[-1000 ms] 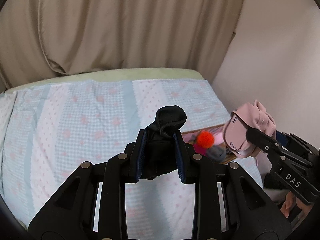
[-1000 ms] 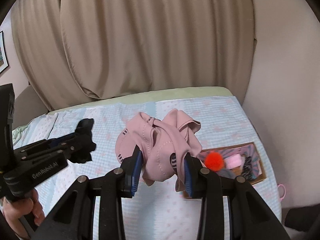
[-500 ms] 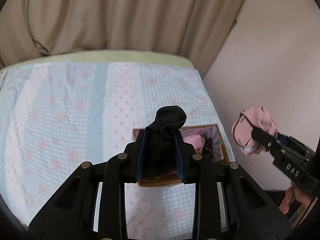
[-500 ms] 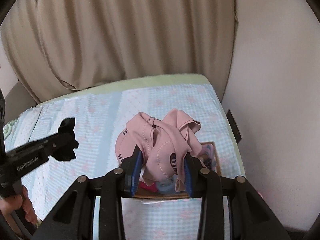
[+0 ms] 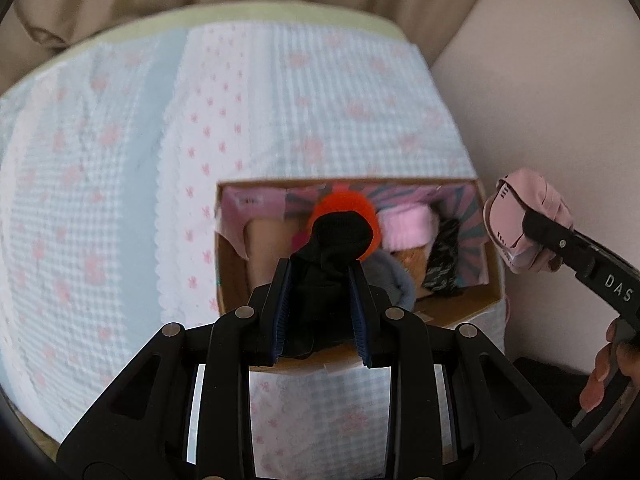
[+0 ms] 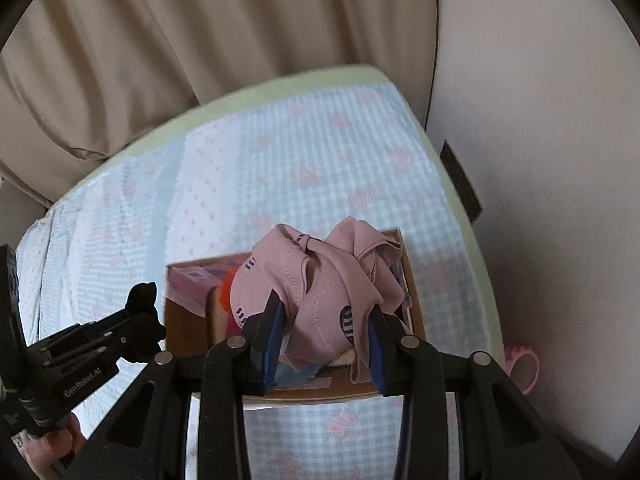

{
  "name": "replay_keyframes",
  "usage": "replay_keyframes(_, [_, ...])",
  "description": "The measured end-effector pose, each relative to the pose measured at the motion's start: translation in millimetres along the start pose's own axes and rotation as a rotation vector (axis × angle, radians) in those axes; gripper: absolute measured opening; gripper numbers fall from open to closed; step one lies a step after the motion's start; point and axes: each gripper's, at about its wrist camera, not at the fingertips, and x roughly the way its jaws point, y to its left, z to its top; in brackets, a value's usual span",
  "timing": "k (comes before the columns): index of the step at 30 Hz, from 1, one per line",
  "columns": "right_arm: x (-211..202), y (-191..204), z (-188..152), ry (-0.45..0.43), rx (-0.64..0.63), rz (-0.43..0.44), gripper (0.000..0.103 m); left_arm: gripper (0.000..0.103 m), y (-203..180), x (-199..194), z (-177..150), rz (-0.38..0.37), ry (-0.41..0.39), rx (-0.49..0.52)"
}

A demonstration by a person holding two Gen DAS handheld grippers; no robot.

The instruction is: Organize soft objects

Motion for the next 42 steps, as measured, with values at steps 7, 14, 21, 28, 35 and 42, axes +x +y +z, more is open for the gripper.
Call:
replay_keyframes(7, [57.6,-9.7,4.7,0.124,0.026,0.004,0.033,0.024,7.6,62.1,-0.8,0.032,0.108,0.028])
replay_keyframes(14, [98.0,-14.2,2.6,0.197,0.045,0.027,0.033,0.024,10.8,82.9,2.3,0.077,0.128,0.047])
replay_keyframes(21, [116.5,-15.7,5.3,0.224,0.075,0.030,0.064,0.101,6.5,92.3,5.2,0.083,0.169,0.082])
replay_keyframes(28, [116.2,-23.1,0.9,0.246,0.110,0.005,0.098,0.103,1.4,86.9,-7.0,0.097,0.163,0.105])
replay_keyframes(35, [95.8,-29.8,-6.2,0.225,0.128,0.005,0.098,0.103,-2.5,56.1,-9.3,0.083,0.118,0.098])
replay_keyframes(42, [60.6,-24.6,-11.5,0.180,0.114,0.022,0.098,0.103,-12.1,8.2,-18.6,0.078,0.039,0.101])
